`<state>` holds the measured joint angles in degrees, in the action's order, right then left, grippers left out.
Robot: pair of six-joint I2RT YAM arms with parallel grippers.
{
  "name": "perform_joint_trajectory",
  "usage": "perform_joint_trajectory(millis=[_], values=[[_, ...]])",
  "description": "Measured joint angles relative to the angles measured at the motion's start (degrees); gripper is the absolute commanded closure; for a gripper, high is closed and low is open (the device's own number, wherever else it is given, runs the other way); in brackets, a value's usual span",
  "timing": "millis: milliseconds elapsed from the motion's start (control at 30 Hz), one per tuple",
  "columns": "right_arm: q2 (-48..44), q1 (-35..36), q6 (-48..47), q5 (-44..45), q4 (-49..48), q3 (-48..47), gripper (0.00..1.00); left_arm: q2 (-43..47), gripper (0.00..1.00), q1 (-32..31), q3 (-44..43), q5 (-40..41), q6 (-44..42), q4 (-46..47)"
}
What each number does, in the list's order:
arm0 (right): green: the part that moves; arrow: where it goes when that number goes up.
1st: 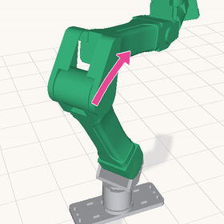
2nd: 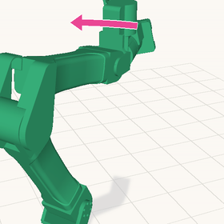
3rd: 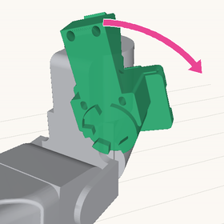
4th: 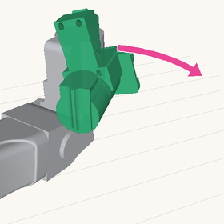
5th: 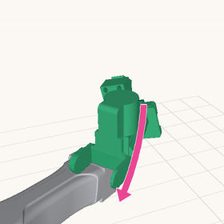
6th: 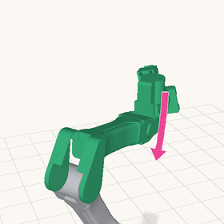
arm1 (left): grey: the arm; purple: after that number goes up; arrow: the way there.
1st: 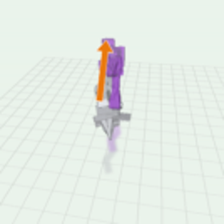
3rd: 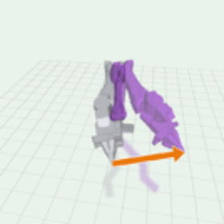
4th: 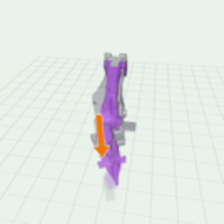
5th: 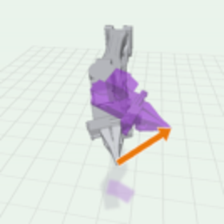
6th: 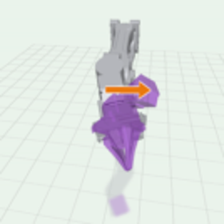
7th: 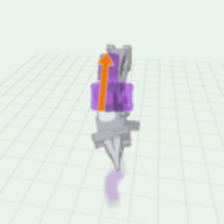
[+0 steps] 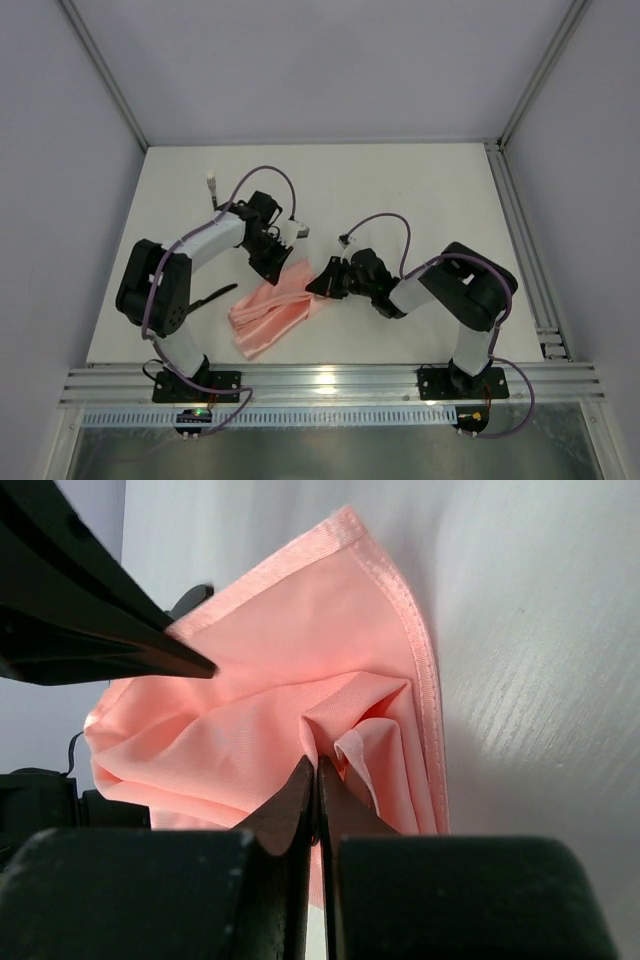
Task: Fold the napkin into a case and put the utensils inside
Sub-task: Fold the 2/3-rectangle-folded napkin at the center of the board.
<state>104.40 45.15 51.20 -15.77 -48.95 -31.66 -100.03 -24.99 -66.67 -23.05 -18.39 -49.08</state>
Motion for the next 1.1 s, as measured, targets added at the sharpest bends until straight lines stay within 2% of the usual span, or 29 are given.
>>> perform_joint_trajectory(millis=[267, 500, 700, 1100], values=[[1.01, 0.00, 0.28, 0.17, -0.31, 0.07, 0.96, 4.57, 1.00, -3.13, 1.99, 0.96, -1.90, 2.19], [1.42, 0.00, 1.90, 0.63, -0.37, 0.35, 0.95, 6.84, 0.99, -11.54, 6.12, 4.96, -6.08, 3.21], [1.49, 0.00, 3.67, 1.07, -1.25, 1.68, 0.82, 11.43, 1.00, -18.12, 10.32, 8.44, -9.53, 4.13], [-0.61, -0.24, 6.19, 1.25, -2.03, 2.84, 0.62, 11.54, 1.00, -21.70, 13.57, 11.02, -12.35, 5.46]])
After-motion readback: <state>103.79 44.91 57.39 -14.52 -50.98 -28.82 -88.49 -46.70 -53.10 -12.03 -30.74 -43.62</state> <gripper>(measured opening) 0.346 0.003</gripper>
